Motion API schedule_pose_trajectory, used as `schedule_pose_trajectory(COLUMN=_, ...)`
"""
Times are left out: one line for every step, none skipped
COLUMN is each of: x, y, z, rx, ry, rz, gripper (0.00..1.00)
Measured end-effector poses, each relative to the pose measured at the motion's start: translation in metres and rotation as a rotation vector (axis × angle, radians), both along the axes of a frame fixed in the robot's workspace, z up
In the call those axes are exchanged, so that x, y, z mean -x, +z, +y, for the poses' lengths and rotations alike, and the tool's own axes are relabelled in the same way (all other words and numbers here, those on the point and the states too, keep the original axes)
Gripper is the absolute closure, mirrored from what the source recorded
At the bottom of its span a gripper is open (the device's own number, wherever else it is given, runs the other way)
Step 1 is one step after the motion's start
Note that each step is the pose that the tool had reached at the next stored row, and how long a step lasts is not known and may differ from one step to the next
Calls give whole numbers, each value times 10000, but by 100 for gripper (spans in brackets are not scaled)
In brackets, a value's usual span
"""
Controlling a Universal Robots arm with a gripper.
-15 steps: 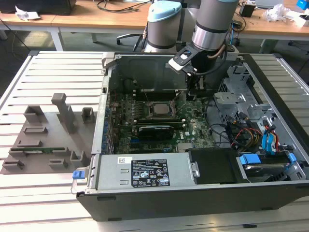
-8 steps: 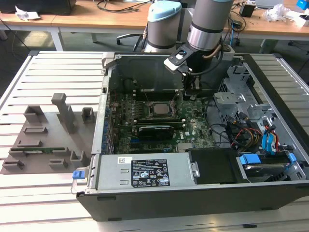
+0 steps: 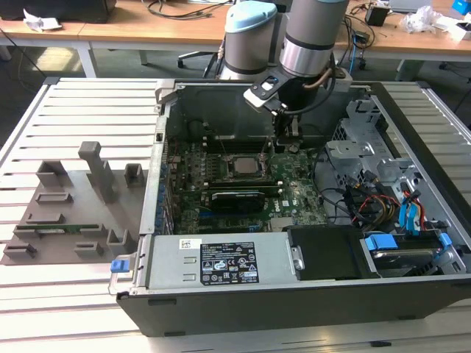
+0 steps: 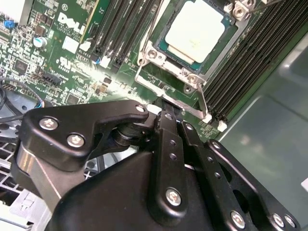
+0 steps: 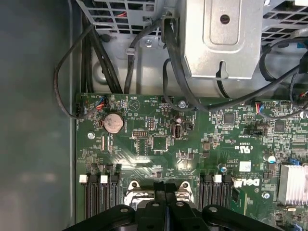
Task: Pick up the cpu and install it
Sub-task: 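Close the cpu cover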
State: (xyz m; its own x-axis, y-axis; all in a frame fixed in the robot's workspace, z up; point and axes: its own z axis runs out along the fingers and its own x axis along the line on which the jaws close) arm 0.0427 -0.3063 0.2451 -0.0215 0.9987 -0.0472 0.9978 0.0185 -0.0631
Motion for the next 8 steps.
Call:
schedule_pose_trajectory(x=11, y=0, z=0, rx=1, ry=0, rz=0, gripper=89)
schedule_pose_trajectory(x=26, y=0, z=0, rx=0, ry=1, rz=0, gripper=89)
schedule_pose_trajectory(x=37, y=0, z=0, rx=0, ry=1, rz=0, gripper=89)
schedule_pose_trajectory(x=52, y=0, z=0, rx=1, ry=1, rz=0, gripper=89)
schedule_pose_trajectory(x=80, y=0, z=0, rx=1, ry=0, rz=0, gripper=89)
schedule_pose_trajectory(x=100, y=0, z=0, rx=0, ry=0, rz=0, gripper=89)
schedule_pose_trajectory(x=110, y=0, z=0, rx=1, ry=0, rz=0, gripper=89)
schedule_pose_trajectory(x=122, y=0, z=0, rx=0, ry=0, rz=0, gripper=89)
